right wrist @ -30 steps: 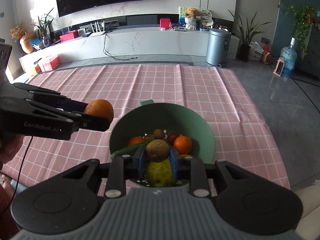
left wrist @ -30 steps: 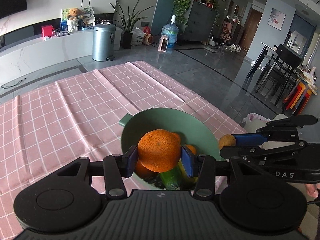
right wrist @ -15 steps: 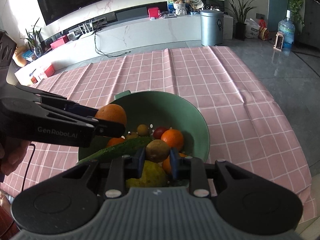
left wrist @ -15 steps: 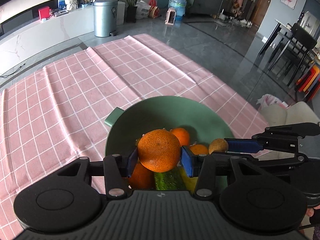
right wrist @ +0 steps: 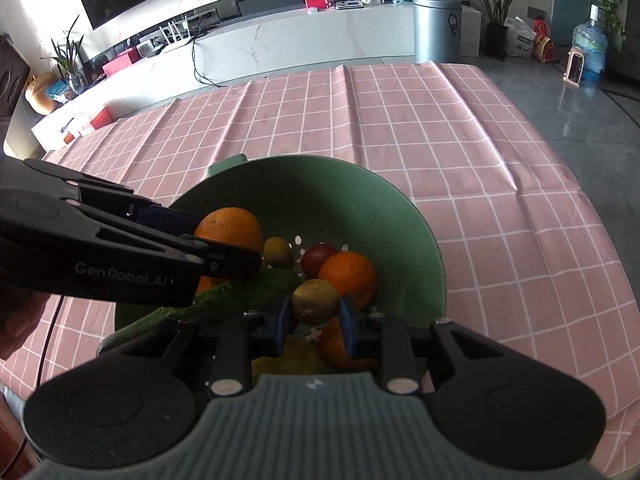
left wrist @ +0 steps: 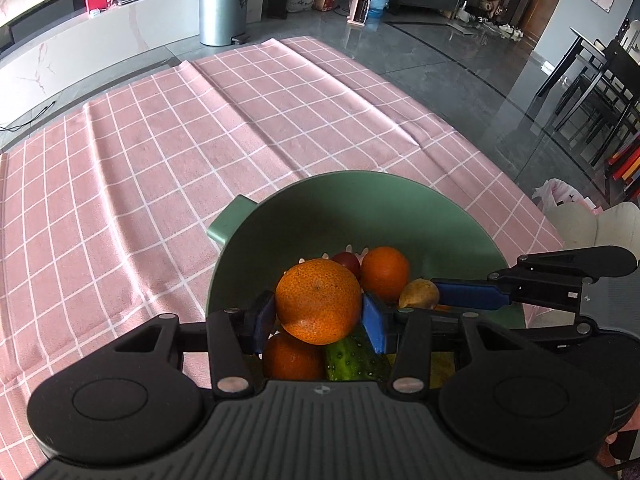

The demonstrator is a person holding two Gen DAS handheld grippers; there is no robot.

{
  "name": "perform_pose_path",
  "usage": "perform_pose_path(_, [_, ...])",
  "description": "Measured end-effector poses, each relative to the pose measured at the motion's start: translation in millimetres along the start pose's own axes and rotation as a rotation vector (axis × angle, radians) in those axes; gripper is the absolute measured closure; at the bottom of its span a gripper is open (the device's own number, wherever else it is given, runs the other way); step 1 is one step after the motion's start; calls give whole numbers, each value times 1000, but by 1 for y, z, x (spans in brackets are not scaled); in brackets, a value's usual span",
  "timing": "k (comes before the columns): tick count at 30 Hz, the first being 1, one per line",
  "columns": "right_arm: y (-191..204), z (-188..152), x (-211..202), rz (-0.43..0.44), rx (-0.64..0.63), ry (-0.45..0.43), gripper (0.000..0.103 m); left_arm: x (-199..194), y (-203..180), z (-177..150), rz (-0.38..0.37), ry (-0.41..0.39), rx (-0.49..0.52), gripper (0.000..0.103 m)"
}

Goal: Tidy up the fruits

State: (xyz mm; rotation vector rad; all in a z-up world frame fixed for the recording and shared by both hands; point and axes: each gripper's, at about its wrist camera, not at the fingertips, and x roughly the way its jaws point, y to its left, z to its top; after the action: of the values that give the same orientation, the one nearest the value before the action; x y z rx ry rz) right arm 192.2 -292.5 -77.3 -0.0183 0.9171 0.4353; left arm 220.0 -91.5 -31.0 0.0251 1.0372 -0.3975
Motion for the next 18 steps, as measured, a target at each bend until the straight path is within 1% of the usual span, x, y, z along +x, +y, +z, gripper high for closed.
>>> perform_pose_path(10, [6, -6, 4, -36, -53, 10, 80, 2, 1, 0, 9, -2, -10, 50])
perform_pose_path(12, [7, -6, 2, -35, -55, 9, 79, 1, 1, 0, 15, -4, -14, 47])
perform_pose_path(13, [8, -6, 1, -35, -57, 9, 77, -1, 1, 0, 20, -10, -14, 44])
perform_pose_path(14, [9, -6, -1, -39, -58, 7, 68, -4, 1, -1, 21, -18, -15, 43])
perform_pose_path(15, [11, -6, -4, -49, -61, -1, 62, -8, 1, -1, 21, -27, -17, 41])
perform_pose_path(16, [12, -5, -6, -55, -68, -6, 61, -12, 1, -1, 22, -36, -19, 38])
perform_pose_path(18, [16, -4, -13, -64, -83, -15, 56, -22, -1, -1, 23, -55, -14, 36])
